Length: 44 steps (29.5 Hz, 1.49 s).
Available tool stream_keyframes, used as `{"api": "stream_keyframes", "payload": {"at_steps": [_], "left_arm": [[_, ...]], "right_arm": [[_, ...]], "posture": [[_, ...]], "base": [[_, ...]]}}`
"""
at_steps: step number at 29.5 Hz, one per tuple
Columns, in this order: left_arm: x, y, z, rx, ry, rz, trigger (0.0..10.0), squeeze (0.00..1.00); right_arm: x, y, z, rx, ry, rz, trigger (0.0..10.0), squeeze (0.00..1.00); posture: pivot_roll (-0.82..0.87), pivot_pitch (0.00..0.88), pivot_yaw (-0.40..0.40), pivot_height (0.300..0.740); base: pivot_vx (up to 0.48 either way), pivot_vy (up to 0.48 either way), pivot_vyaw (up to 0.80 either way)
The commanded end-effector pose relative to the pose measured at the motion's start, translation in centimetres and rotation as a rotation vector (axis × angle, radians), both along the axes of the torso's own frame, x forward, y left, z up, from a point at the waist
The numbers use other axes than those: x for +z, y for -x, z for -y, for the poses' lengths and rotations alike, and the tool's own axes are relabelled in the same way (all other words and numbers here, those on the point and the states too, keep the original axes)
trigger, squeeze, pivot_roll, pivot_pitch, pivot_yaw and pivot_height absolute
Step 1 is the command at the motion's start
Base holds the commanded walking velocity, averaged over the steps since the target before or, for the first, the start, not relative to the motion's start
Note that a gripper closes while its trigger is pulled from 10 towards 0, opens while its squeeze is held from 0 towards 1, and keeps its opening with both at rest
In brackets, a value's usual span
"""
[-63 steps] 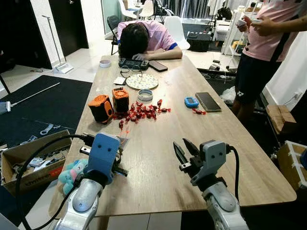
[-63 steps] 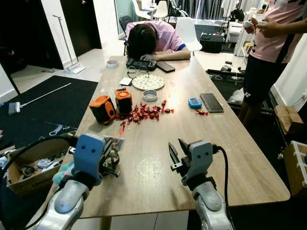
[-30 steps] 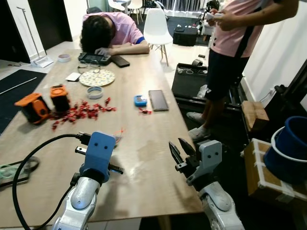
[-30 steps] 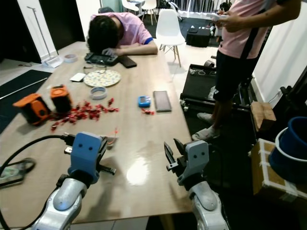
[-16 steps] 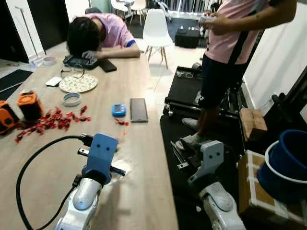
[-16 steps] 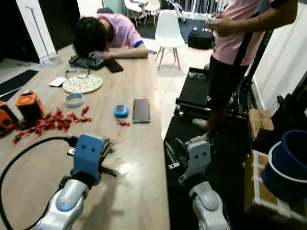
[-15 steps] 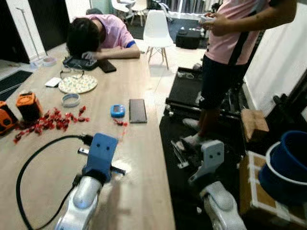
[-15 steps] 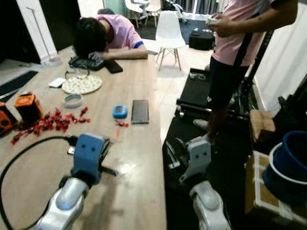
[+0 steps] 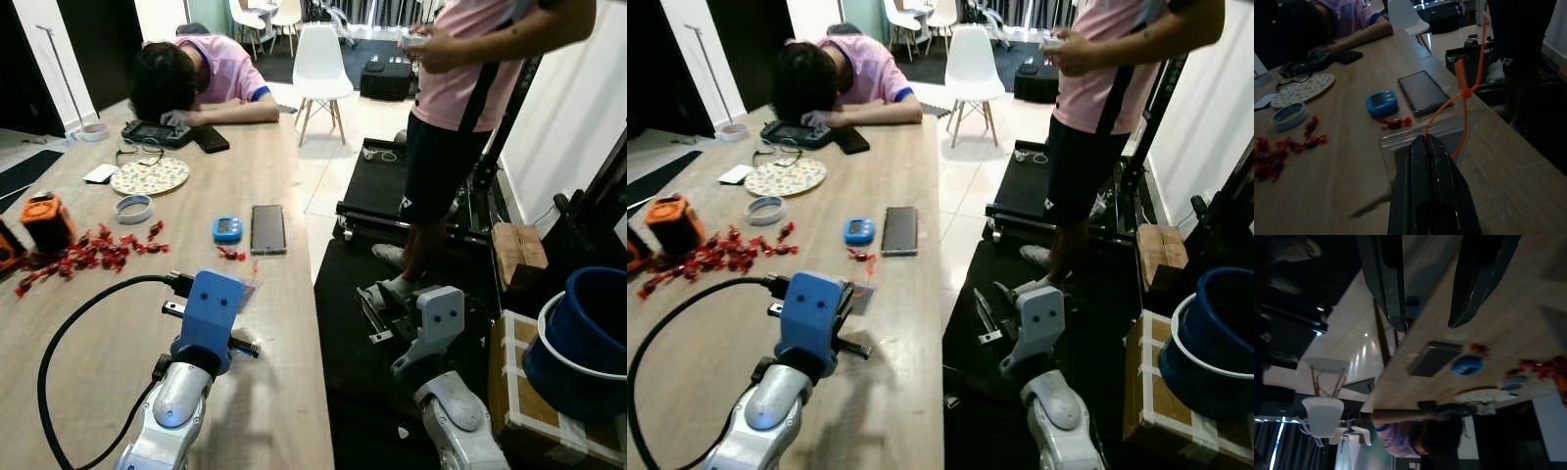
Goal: Hang keys on a hook
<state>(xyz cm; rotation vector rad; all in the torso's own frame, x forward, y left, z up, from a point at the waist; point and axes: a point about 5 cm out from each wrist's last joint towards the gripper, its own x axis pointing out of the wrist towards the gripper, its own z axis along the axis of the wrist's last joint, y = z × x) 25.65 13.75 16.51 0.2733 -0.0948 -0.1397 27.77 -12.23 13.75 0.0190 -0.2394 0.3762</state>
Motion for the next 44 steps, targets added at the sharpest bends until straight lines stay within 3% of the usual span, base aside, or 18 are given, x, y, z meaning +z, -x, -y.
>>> {"api": "stream_keyframes", "payload": {"at_steps": [1,11,44], "left_arm": [[-0.18,0.15,-0.15,0.010,-0.007,-0.009,10.0,0.00],[-0.19,0.10,-0.12,0.012,-0.015,-0.009,10.0,0.00],[-0.38,0.06,-0.09,0.012,-0.022,-0.008,10.0,0.00]], "right_arm": [[-0.39,0.04,0.19,-0.005,-0.003,-0.013,10.0,0.00],[-0.40,-0.03,0.18,-0.006,-0.002,-0.014,10.0,0.00],[-0.45,-0.22,0.11,0.003,0.004,-0.012,10.0,0.00]], "posture": [[0.09,0.077,-0.011,0.740],[0.09,0.077,-0.011,0.740],[0.09,0.065,-0.014,0.740]], "base": [[0.000,0.000,0.00],[-0.082,0.000,0.00],[-0.342,0.000,0.00]]}}
